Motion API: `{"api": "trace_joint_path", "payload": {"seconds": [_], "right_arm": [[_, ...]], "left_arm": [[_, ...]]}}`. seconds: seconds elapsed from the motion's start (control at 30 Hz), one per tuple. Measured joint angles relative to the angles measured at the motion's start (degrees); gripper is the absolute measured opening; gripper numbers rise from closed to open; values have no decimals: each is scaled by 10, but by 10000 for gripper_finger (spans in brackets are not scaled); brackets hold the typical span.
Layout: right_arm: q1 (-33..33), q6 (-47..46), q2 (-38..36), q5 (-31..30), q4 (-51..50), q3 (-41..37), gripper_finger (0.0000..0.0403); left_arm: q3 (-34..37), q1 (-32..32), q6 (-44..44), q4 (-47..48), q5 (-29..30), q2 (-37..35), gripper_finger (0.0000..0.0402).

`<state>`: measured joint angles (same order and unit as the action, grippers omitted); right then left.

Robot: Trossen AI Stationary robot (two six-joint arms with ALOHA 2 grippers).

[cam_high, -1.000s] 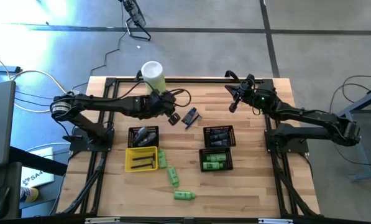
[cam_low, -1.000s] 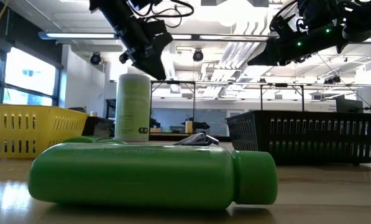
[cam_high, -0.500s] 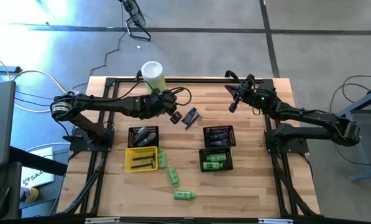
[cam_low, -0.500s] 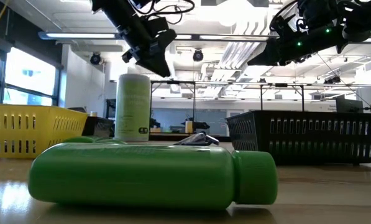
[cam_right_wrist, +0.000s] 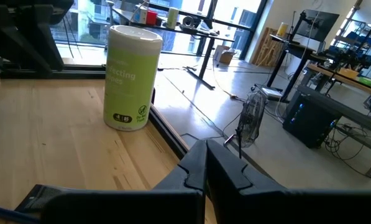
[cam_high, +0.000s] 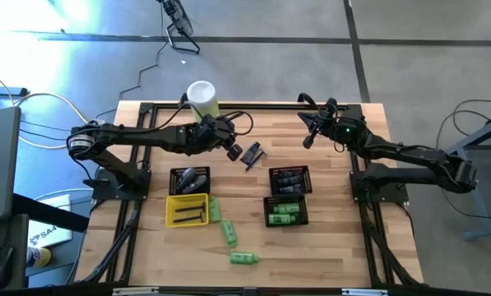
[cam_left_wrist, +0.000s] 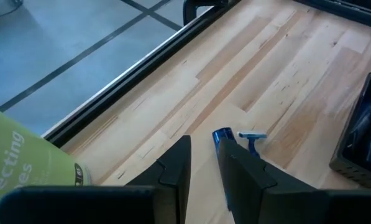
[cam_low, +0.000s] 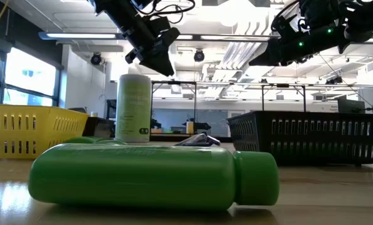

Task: Pick & Place Travel size toiletries
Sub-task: Put the blue shave cream tub into the top right black bin

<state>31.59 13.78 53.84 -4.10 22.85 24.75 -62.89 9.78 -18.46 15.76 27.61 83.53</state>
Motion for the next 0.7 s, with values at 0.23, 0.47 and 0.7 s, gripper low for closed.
{"api": "trace_joint_path", "payload": {"seconds": [0.23, 0.47, 0.7], "right_arm": [[0, 0, 0, 0, 0, 0, 3], [0, 0, 0, 0, 1, 0, 3], [0, 0, 0, 0, 0, 0, 3]], "left_arm": [[0, 0, 2, -54, -17, 33, 81], [0, 0, 2, -61, -21, 77, 81], [0, 0, 2, -63, -20, 84, 81]]}}
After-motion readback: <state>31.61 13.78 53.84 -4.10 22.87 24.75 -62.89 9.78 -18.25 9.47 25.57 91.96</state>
